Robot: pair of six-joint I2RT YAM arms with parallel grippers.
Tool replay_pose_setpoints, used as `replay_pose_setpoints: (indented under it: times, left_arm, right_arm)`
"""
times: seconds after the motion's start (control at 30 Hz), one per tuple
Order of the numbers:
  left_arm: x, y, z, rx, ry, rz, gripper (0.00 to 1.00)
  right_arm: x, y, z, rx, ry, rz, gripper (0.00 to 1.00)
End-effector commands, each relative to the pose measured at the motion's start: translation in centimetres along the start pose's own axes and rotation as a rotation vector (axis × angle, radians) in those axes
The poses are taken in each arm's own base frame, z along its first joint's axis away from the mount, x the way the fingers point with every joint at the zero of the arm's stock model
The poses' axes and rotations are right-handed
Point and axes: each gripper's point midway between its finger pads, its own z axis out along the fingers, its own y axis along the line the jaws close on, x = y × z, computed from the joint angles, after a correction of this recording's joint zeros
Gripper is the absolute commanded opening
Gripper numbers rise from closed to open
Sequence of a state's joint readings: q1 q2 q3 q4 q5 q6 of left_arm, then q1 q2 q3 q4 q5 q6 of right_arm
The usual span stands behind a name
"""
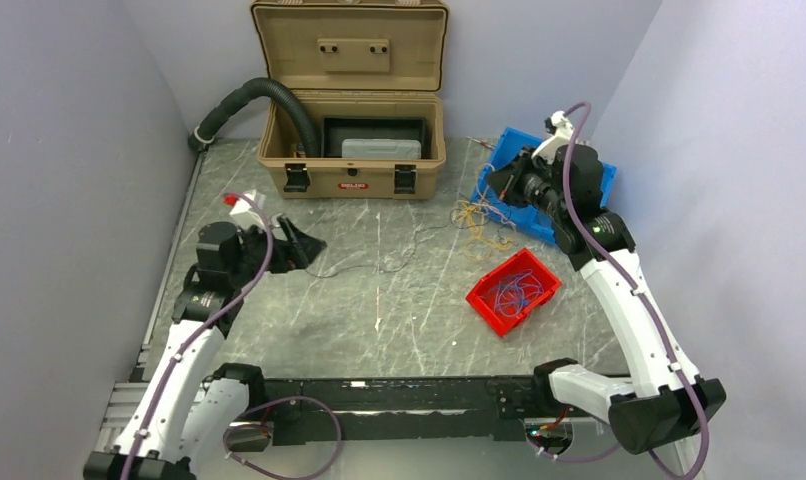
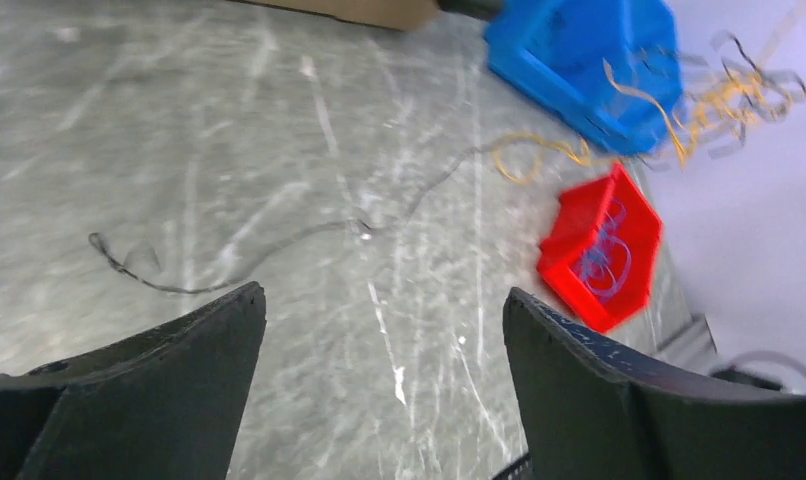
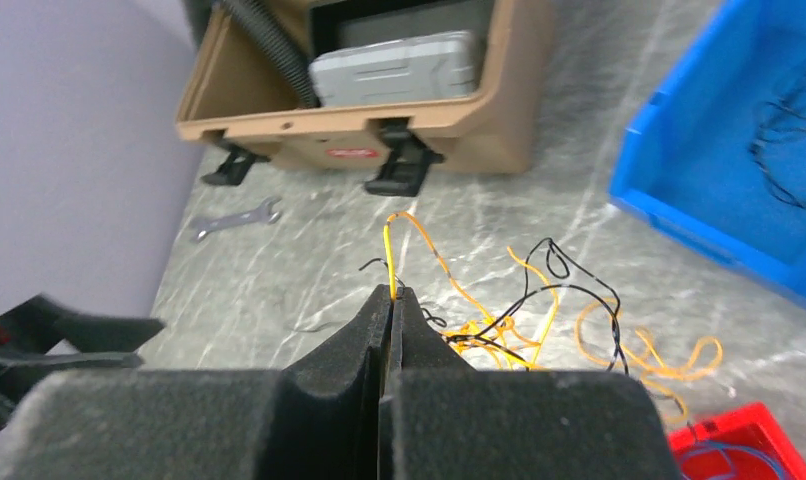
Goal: Untangle the cables
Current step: Untie the cable.
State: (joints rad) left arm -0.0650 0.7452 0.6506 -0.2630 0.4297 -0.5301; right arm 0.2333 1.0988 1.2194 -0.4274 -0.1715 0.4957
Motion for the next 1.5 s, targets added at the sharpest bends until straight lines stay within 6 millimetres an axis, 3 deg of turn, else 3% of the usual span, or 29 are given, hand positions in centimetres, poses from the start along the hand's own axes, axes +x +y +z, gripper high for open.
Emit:
replay_pose_setpoints:
  times: [0.0, 0.2, 0.33, 0.6, 0.87, 1.07, 1.47]
  left_arm:
    - [-1.6, -5.0, 0.6, 0.134, -0.042, 0.144, 0.94]
    - [-0.9, -8.9, 1.4, 0.257, -0.036, 0.199, 0.99]
    - [-0.4, -12.7, 1.1, 0.443, -0.022, 0.273, 0.99]
    - [-0.4, -17.0, 0.4, 0.648, -0.040, 0.345, 0.84]
    - [-1.4, -19.6, 0.7, 0.736, -0.069, 0.373, 0.77]
    - [-2.7, -22.3, 1.3, 0.799, -0.082, 0.374, 0.73]
    - [-1.4, -25.3, 4.6, 0.818, -0.011, 0.397, 0.64]
  right_arm:
    - [-2.1, 5.3, -1.2, -0.147, -0.026, -0.101, 0.00]
    - [-1.3, 8.7, -1.4, -0.254, 0.019, -0.151, 0.00]
    - [-0.7, 9.9, -1.7, -0.319, 0.041, -0.160, 0.00]
    - [1.0, 11.5, -2.1, -0.428, 0.108, -0.184, 0.00]
    - [2.8, 12.9, -2.4, -0.515, 0.181, -0.211, 0.00]
    - [5.3, 13.8, -2.7, -0.584, 0.258, -0.248, 0.00]
    - [6.9, 16.0, -4.8, -0.726, 0.295, -0.258, 0.00]
